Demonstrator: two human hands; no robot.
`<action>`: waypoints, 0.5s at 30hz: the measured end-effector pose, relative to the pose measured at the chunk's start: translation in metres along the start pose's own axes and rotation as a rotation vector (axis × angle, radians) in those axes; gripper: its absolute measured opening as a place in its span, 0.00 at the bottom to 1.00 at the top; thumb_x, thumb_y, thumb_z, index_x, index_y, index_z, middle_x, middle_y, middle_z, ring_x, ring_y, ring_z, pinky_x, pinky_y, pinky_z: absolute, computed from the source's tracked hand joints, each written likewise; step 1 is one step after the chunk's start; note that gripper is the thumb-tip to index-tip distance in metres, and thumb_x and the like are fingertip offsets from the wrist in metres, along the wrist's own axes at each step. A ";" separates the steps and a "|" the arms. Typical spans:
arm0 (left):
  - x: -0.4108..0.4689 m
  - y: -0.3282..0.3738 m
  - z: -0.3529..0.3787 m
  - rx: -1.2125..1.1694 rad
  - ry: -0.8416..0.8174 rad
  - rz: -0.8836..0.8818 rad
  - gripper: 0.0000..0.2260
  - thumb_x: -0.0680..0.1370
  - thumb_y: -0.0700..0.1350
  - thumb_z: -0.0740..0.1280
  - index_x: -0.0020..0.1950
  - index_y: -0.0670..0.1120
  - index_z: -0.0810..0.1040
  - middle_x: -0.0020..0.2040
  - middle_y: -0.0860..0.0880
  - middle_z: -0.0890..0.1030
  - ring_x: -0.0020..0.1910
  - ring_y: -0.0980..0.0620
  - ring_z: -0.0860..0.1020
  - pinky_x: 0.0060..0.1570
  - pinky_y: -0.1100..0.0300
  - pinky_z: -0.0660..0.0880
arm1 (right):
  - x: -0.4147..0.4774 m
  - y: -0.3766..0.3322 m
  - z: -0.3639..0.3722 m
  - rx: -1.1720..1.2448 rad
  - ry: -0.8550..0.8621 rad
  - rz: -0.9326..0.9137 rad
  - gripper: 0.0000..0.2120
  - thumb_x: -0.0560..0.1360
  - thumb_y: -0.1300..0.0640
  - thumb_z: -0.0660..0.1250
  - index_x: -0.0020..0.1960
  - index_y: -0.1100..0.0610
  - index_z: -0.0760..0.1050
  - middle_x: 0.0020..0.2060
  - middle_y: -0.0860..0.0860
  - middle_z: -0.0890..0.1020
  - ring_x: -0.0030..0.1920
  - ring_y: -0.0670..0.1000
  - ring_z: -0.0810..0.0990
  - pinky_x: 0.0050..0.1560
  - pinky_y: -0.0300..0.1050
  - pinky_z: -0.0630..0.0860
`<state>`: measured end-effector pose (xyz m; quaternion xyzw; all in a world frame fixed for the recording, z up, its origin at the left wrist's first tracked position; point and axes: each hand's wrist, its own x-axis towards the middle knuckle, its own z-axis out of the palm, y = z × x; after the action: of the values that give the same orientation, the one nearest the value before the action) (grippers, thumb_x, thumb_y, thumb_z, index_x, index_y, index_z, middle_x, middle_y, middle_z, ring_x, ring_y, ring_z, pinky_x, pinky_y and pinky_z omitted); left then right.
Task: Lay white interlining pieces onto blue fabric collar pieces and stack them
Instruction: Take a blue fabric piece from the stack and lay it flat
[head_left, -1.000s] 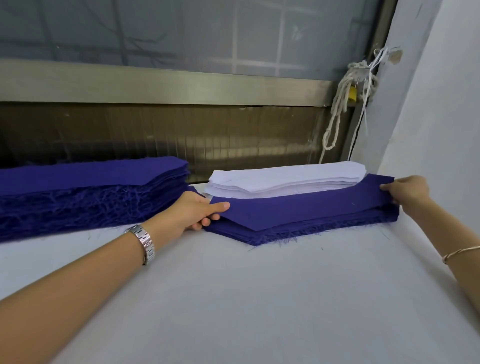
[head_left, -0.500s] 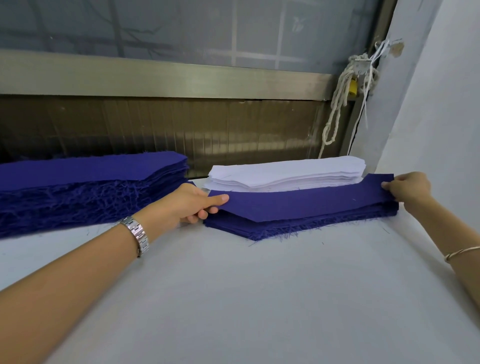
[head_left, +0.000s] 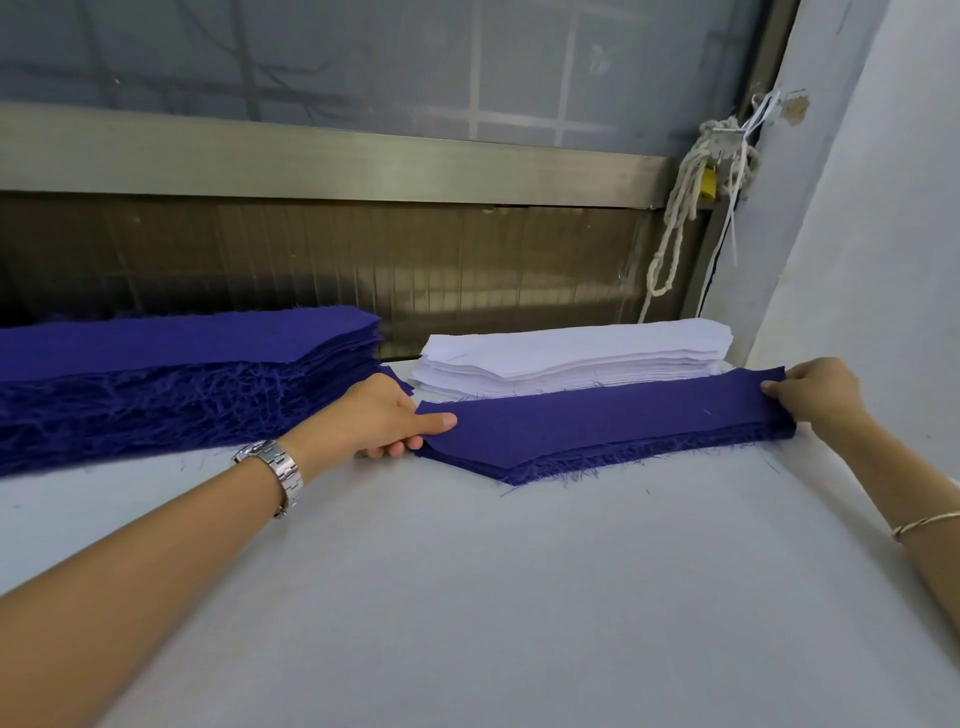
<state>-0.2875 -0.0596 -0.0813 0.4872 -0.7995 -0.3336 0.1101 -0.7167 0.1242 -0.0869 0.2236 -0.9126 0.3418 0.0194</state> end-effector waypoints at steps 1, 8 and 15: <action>0.000 0.000 -0.001 0.023 -0.001 -0.003 0.23 0.73 0.63 0.72 0.29 0.46 0.75 0.20 0.52 0.72 0.22 0.54 0.67 0.26 0.64 0.65 | 0.000 0.000 0.000 -0.024 0.000 0.000 0.23 0.76 0.64 0.70 0.27 0.61 0.63 0.27 0.56 0.69 0.33 0.58 0.67 0.31 0.47 0.61; -0.001 -0.002 -0.012 0.205 0.064 0.022 0.22 0.73 0.63 0.71 0.32 0.45 0.81 0.22 0.53 0.77 0.21 0.59 0.73 0.28 0.68 0.69 | -0.010 -0.004 -0.003 -0.071 0.008 0.001 0.07 0.76 0.66 0.68 0.42 0.70 0.77 0.40 0.65 0.79 0.42 0.62 0.74 0.41 0.49 0.68; -0.018 0.001 -0.029 0.333 0.374 0.178 0.21 0.77 0.58 0.70 0.32 0.44 0.83 0.29 0.47 0.83 0.28 0.52 0.78 0.29 0.64 0.72 | -0.040 -0.032 -0.008 -0.035 0.091 -0.111 0.20 0.75 0.69 0.65 0.67 0.69 0.72 0.64 0.70 0.73 0.60 0.70 0.75 0.60 0.58 0.73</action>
<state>-0.2643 -0.0564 -0.0564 0.4797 -0.8487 -0.0908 0.2031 -0.6688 0.1241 -0.0684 0.2578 -0.9028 0.3338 0.0839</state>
